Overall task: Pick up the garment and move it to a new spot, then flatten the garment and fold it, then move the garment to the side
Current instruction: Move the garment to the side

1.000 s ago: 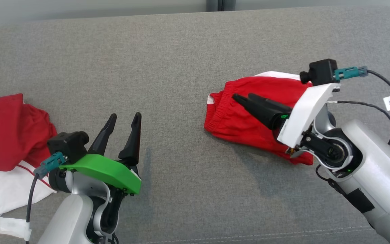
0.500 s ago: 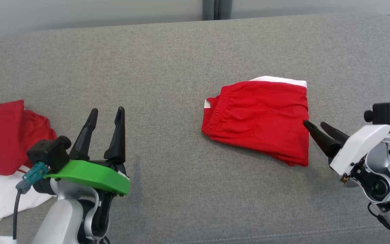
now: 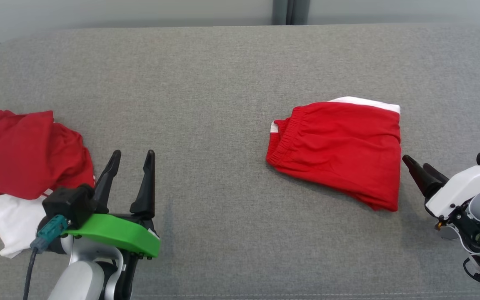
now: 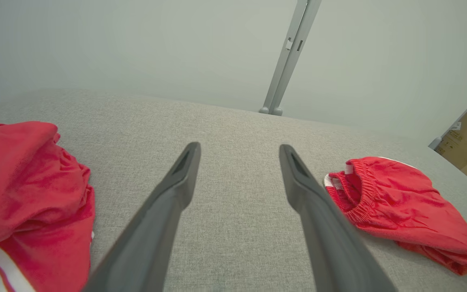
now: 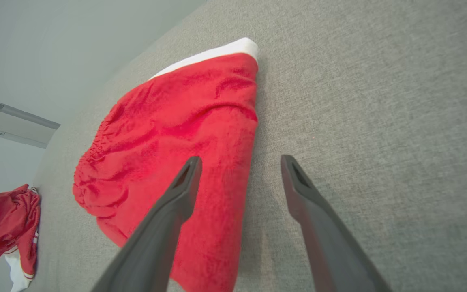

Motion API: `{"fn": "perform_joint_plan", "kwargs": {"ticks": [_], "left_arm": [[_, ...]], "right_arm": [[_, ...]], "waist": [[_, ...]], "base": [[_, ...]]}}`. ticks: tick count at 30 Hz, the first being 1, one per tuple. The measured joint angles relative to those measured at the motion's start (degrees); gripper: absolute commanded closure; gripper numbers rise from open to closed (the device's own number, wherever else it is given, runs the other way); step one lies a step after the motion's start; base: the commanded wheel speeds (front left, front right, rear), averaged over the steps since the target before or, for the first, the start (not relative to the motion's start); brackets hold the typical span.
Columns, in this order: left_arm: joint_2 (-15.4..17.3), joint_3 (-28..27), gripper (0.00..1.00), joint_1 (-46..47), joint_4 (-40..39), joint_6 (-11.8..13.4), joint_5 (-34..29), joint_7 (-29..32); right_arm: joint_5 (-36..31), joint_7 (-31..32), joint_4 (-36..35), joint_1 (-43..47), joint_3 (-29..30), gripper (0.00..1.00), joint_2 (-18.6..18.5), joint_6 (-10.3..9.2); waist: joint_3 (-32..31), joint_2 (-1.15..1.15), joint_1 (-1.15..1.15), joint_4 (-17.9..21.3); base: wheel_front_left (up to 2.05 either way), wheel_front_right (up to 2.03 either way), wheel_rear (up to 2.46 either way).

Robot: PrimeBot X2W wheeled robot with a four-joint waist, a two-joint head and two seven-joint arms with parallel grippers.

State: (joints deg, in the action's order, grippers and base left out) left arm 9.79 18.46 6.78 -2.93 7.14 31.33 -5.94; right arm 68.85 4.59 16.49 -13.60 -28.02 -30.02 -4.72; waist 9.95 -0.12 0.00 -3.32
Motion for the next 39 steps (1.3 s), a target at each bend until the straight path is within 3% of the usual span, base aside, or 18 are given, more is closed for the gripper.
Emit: {"fn": "perform_joint_plan", "kwargs": {"ticks": [10, 18, 19, 21, 22, 23, 28, 39], "left_arm": [[-0.1, 1.7, 0.0, 0.0, -1.5, 0.0, -1.3, 1.9], [-1.2, 0.6, 0.0, 0.0, -1.8, 0.0, -1.3, 2.4], [-1.3, 0.1, 0.0, 0.0, -1.8, 0.0, -1.3, 2.4], [-1.3, -0.2, 0.0, 0.0, -1.8, 0.0, -1.3, 2.4], [-1.5, -0.3, 0.0, 0.0, -1.8, 0.0, -1.3, 2.4], [-1.8, -0.4, 0.0, 0.0, -2.0, 0.0, -1.3, 2.4], [-2.0, -1.8, 0.0, 0.0, -2.9, 0.0, -1.3, 2.4], [-2.7, -0.2, 0.0, 0.1, -3.6, 0.0, -1.3, 3.0]], "right_arm": [[1.9, 1.6, 5.3, -2.6, 2.1, 0.0, -0.5, -0.87], [3.1, 3.3, 7.5, -6.6, 2.1, 0.0, 1.3, -0.93], [3.1, 3.6, 7.8, -7.2, 1.8, 0.27, 1.5, -0.92], [3.0, 4.0, 7.9, -8.2, 1.3, 0.95, 1.6, -0.67], [3.0, 4.1, 7.9, -8.6, 1.4, 1.0, 1.5, -0.32], [2.8, 5.6, 7.6, -9.5, 0.7, 1.0, 0.9, 0.7], [0.9, 10.3, 6.9, -11.5, -1.5, 1.0, -3.5, 1.76], [-7.1, 15.3, 10.7, -18.2, -0.3, 1.0, -19.7, -0.56]], "waist": [[1.8, 0.0, 0.0, -4.6], [4.1, 0.0, 0.0, -7.6], [4.4, 0.0, 0.0, -7.9], [4.8, 0.0, 0.0, -8.2], [5.0, 0.0, 0.0, -8.3], [5.4, 0.0, 0.0, -8.5], [6.4, 0.0, 0.0, -8.3], [8.5, 0.0, 0.0, -8.3]], "base": [[0.0, 0.0, 0.0], [0.0, 0.0, 0.0], [0.0, 0.0, 0.0], [0.0, 0.0, 0.0], [0.0, 0.0, 0.0], [0.0, 0.0, 0.0], [0.0, 0.0, 0.0], [0.0, 0.0, 0.0]]}}
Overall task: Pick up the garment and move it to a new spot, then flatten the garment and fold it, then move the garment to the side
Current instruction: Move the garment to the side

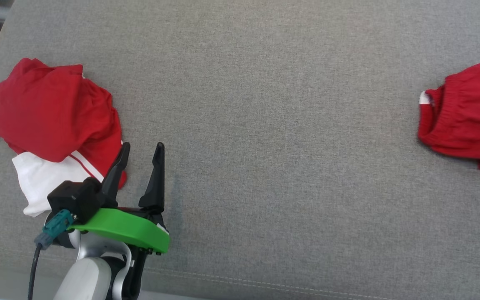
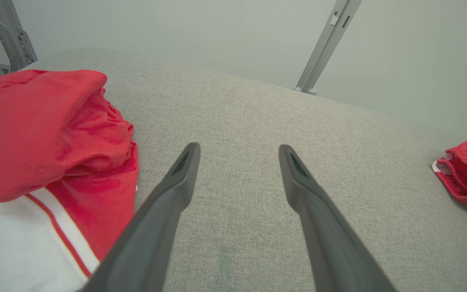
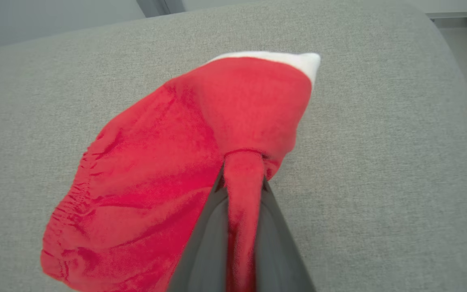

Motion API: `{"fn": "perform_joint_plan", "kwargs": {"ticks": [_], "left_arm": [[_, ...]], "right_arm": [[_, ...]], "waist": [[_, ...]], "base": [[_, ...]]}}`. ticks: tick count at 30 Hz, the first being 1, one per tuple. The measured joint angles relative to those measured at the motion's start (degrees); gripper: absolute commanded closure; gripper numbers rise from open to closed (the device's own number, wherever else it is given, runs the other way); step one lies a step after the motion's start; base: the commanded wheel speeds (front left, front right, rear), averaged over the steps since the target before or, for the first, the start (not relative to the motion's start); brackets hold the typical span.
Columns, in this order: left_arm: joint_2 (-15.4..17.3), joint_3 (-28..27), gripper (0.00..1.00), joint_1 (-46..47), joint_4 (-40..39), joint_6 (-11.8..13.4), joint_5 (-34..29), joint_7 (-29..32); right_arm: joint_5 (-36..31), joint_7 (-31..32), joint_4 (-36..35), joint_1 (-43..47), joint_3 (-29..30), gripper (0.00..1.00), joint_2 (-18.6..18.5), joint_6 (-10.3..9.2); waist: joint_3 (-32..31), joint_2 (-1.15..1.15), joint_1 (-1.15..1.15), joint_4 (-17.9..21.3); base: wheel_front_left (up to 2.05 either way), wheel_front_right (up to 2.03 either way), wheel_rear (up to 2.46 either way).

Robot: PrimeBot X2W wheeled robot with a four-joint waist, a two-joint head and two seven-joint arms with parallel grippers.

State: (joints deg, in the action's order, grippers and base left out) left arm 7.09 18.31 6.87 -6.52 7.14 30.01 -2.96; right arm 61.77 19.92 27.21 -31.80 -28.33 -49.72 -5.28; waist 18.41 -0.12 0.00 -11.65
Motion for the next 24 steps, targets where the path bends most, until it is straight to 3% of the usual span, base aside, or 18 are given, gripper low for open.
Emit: {"fn": "perform_joint_plan", "kwargs": {"ticks": [7, 11, 13, 14, 24], "left_arm": [[-0.6, 0.1, 0.0, 0.1, -0.8, 0.0, 0.1, 0.6], [-1.1, -0.9, 0.0, 0.1, -1.4, 0.0, 0.6, 0.7], [-1.1, -1.7, 0.0, 0.1, -1.4, 0.0, 0.6, 0.6], [-1.1, -1.8, 0.0, 0.1, -1.4, 0.0, 0.7, 0.4], [-1.4, -3.6, 0.0, 0.1, -1.4, 0.0, 1.1, -0.2]], "right_arm": [[-9.5, 2.3, 3.2, -1.7, -2.9, 1.0, -10.0, -0.66], [-9.9, 2.3, 3.8, -2.0, -2.6, 1.0, -10.3, -0.89], [-10.5, 2.2, 4.1, -2.3, -2.8, 0.8, -9.7, -0.96], [-11.0, 1.7, 4.4, -2.5, -2.9, 0.0, -9.5, -0.97], [-13.5, -0.3, 6.6, -3.2, -3.7, 0.0, -7.5, -1.36]], "waist": [[1.4, 0.0, 0.0, -1.2], [2.6, 0.0, 0.0, -1.6], [3.2, 0.0, 0.0, -1.6], [3.5, 0.0, 0.0, -1.5], [4.2, 0.0, 0.0, 1.4]], "base": [[0.0, 0.0, 0.0], [0.0, 0.0, 0.0], [0.0, 0.0, 0.0], [0.0, 0.0, 0.0], [0.0, 0.0, 0.0]]}}
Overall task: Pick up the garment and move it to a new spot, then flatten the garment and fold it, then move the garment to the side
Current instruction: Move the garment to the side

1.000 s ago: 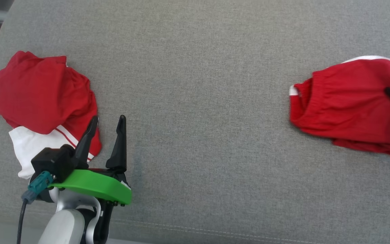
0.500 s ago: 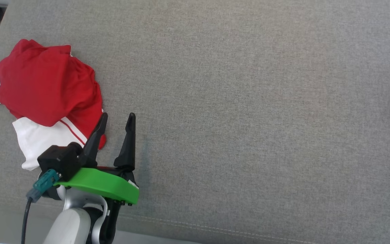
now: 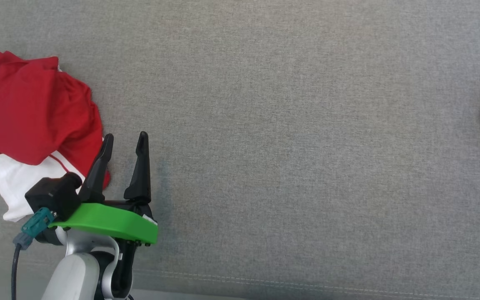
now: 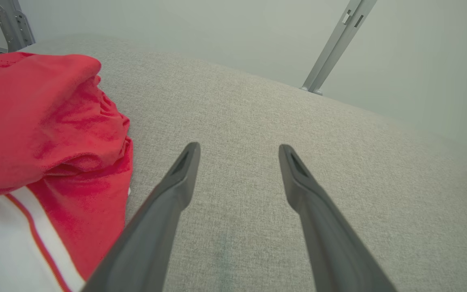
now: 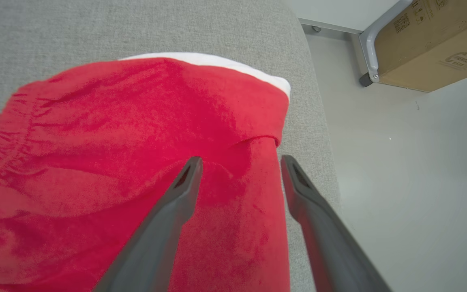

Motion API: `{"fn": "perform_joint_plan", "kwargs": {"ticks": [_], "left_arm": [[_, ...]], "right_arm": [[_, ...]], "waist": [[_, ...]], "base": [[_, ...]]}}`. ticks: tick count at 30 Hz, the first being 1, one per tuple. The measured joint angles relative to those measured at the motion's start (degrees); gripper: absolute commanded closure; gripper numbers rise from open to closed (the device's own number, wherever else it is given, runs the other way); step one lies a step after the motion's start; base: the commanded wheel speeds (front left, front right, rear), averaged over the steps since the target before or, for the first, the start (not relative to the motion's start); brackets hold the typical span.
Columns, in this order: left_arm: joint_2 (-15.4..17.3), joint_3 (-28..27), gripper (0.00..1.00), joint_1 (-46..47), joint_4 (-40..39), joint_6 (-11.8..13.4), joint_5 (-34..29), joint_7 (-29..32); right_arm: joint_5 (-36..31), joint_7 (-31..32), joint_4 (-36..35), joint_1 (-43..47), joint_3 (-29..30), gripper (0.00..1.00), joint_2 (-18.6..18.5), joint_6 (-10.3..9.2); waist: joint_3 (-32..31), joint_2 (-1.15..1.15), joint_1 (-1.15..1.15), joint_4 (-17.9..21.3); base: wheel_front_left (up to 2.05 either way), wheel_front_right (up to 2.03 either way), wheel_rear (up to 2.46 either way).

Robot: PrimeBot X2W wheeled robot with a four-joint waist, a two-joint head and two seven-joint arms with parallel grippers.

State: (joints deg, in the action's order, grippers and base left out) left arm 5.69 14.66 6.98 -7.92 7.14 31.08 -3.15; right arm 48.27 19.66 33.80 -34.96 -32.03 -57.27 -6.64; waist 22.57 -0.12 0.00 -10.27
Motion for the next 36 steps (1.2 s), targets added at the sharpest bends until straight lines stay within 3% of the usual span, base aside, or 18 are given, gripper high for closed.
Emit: {"fn": "perform_joint_plan", "kwargs": {"ticks": [7, 11, 18, 27, 31, 36], "left_arm": [[0.0, -0.2, 0.0, 0.0, 0.1, 0.0, 0.0, -0.2], [0.1, 0.0, 0.0, 0.0, 0.4, 0.0, 0.0, -0.1], [0.6, -0.3, 0.0, 0.1, 1.8, 0.0, 0.0, -0.5], [2.7, -2.8, 0.0, 0.2, 4.9, -0.2, -1.3, -3.4], [4.1, -3.3, 0.0, -0.1, 7.7, -0.4, -1.9, -4.3], [4.6, -3.7, 0.0, -2.3, 10.0, -0.6, -2.6, -5.6]], "right_arm": [[-0.4, -0.9, 3.7, -0.1, 0.8, 0.0, 0.2, -0.12], [0.0, -2.7, 5.4, 0.4, 1.5, 0.0, 2.4, -0.46], [-2.5, -12.3, 2.9, -0.1, 2.8, 0.0, 4.8, -0.48], [-3.6, -28.5, -4.7, 0.9, 4.6, 0.0, 10.9, -0.52], [-3.9, -33.7, -7.5, 6.2, 3.5, 0.0, 16.2, -0.52], [-3.6, -35.2, -9.0, 12.7, 3.4, 0.0, 20.2, -0.52]], "waist": [[-0.6, 0.0, 0.0, 3.0], [-1.2, 0.0, 0.0, 4.4], [-3.4, 0.0, 0.0, 5.8], [-8.2, 0.0, 0.0, 6.9], [-10.9, 0.0, 0.0, 7.5], [-14.3, 0.0, 0.0, 8.5]], "base": [[0.0, 0.0, 0.0], [0.0, 0.0, 0.0], [0.0, 0.0, 0.0], [0.0, 0.0, 0.0], [0.0, 0.0, 0.0], [0.0, 0.0, 0.0]]}}
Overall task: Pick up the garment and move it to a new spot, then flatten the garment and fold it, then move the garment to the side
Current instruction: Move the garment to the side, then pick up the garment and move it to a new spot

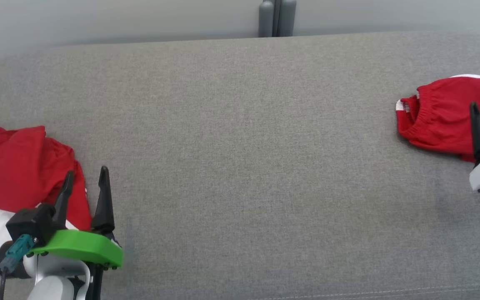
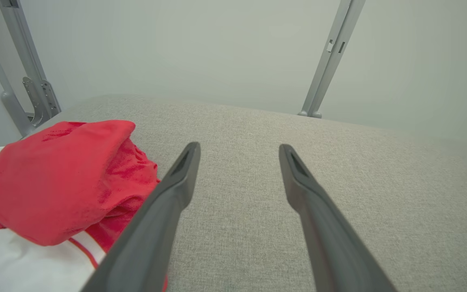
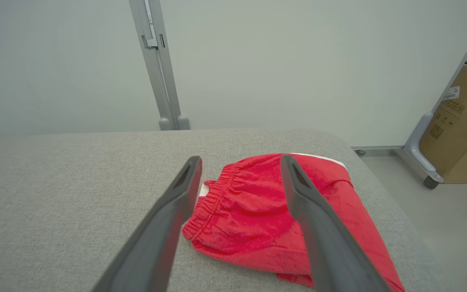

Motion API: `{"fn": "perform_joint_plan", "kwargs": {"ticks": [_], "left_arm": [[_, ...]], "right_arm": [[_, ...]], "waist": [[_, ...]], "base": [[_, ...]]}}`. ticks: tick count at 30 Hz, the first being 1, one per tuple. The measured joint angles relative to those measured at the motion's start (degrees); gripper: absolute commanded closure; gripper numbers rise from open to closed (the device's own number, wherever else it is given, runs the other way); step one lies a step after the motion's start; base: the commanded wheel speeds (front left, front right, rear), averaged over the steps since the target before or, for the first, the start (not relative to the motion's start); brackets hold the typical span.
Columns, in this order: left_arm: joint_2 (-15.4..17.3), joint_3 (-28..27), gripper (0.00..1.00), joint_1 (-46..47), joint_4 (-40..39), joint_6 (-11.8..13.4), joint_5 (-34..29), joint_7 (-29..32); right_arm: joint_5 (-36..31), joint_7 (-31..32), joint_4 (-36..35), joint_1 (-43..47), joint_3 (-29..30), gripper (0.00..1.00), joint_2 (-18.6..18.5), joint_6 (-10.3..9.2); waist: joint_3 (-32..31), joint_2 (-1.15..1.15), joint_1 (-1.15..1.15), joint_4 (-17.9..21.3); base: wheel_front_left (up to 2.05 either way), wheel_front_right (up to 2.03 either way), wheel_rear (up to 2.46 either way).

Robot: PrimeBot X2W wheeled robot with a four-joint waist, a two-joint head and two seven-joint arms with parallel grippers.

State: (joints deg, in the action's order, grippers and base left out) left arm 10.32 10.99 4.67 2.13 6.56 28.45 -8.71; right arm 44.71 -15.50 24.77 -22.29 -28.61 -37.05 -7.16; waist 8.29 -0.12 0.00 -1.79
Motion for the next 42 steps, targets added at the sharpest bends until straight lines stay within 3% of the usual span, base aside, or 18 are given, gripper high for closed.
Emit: {"fn": "perform_joint_plan", "kwargs": {"ticks": [13, 22, 31, 39, 42], "left_arm": [[0.6, 0.1, 0.0, -3.9, 6.3, -1.1, -0.3, -2.5], [-0.1, 0.6, 0.0, -5.7, 8.3, -1.8, -0.3, -2.8], [-0.2, 0.0, 0.0, -5.6, 8.4, -1.8, -0.3, -3.4], [0.2, -5.6, 0.0, -6.3, 7.3, -1.0, -0.2, -4.5], [0.4, -7.8, 0.0, -8.2, 6.6, -0.9, 0.3, -4.6]], "right_arm": [[-5.5, 0.7, 1.6, 11.3, 2.4, 0.0, 5.4, 0.0], [-10.4, 0.7, -1.0, 17.0, 9.2, 0.0, 8.4, -0.01], [-14.1, 0.7, -5.8, 19.3, 10.7, 0.0, 10.4, -0.01], [-17.0, 0.7, -9.8, 17.9, 4.5, 0.0, 14.1, 0.16], [-17.7, 0.7, -10.4, 15.6, 2.4, 0.0, 15.0, 1.13]], "waist": [[-6.9, 0.0, 0.0, 3.5], [-10.8, 0.0, 0.0, 4.5], [-11.0, 0.0, 0.0, 1.0], [-11.0, 0.0, 0.0, -4.3], [-11.0, 0.0, 0.0, -6.6]], "base": [[0.0, 0.0, 0.0], [0.0, 0.0, 0.0], [0.0, 0.0, 0.0], [0.0, 0.0, 0.0], [0.0, 0.0, 0.0]]}}
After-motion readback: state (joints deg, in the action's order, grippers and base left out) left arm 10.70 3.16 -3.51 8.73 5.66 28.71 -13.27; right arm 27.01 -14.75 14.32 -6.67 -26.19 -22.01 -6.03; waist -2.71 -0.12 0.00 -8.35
